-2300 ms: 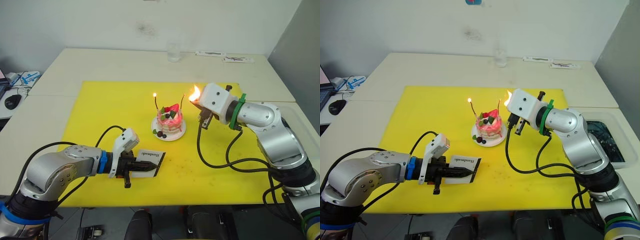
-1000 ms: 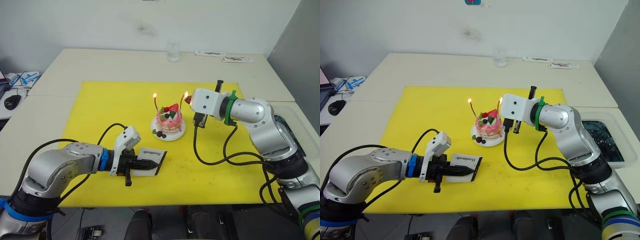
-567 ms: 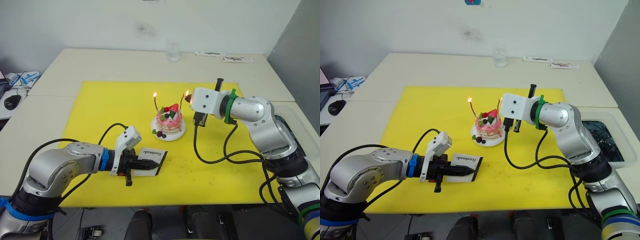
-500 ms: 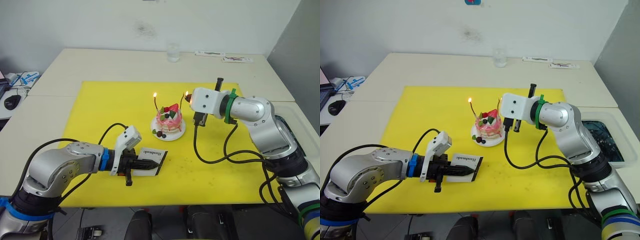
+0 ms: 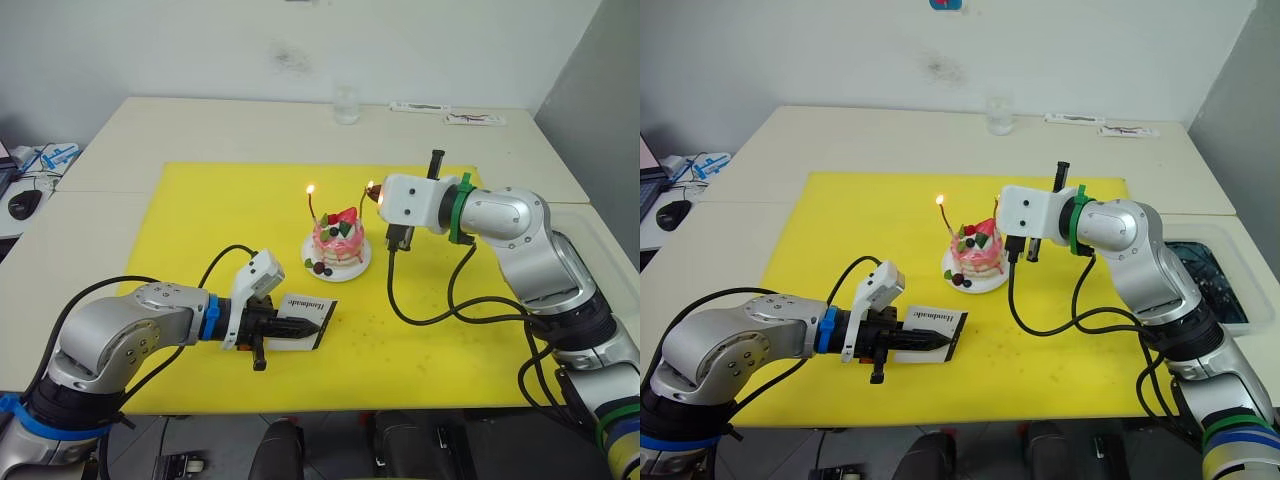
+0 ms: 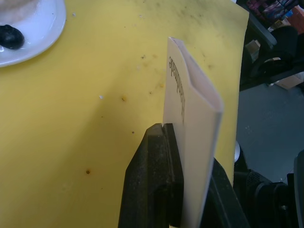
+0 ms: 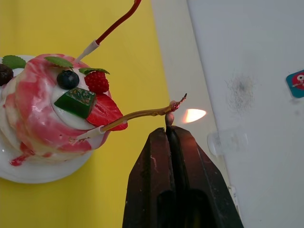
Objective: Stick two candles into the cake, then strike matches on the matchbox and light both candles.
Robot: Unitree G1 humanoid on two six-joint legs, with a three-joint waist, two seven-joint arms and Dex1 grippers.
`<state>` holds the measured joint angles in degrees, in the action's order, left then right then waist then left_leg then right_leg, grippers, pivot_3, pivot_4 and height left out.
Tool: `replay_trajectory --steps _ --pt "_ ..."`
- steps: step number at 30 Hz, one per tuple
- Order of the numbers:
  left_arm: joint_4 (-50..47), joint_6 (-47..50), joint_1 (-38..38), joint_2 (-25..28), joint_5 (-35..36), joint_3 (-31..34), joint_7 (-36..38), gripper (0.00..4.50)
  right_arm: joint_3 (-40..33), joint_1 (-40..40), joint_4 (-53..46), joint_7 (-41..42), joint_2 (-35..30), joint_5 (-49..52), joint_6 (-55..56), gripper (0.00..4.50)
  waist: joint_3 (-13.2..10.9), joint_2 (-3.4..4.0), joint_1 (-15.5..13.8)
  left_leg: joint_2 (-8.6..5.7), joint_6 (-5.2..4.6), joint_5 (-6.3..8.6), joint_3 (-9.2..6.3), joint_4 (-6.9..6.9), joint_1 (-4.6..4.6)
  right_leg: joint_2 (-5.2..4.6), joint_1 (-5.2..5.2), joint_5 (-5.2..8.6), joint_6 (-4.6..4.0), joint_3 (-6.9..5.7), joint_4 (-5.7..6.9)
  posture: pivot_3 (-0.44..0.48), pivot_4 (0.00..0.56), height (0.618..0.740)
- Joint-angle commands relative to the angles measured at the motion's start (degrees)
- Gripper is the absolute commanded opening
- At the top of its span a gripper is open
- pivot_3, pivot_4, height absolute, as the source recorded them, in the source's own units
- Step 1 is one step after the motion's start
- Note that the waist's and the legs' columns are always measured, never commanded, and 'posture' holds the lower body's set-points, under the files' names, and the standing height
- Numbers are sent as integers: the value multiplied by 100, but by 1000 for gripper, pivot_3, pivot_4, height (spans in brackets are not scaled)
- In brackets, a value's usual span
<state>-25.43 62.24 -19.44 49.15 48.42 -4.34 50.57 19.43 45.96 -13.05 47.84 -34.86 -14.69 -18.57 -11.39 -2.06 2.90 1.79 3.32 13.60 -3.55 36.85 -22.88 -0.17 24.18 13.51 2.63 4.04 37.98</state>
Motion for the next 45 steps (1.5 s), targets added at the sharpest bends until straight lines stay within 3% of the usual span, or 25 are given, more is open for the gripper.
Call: replay_trajectory --steps 1,36,45 --pt "-167 -6 -72 -13 27 29 22 0 -127 113 -81 27 -38 -36 80 26 0 0 0 0 0 0 0 0 0 0 0 0 0 0 0 0 150 740" --pt "-69 -97 -61 -35 -52 -25 91 0 -367 -132 -331 209 -293 -20 31 26 0 0 -1 0 0 0 0 1 0 0 -1 0 1 0 0 0 150 740" --pt "-22 -150 -102 -83 -136 -86 144 0 -189 164 -142 315 -249 -76 234 26 0 0 4 0 0 0 1 2 1 0 -1 0 1 1 1 0 150 740"
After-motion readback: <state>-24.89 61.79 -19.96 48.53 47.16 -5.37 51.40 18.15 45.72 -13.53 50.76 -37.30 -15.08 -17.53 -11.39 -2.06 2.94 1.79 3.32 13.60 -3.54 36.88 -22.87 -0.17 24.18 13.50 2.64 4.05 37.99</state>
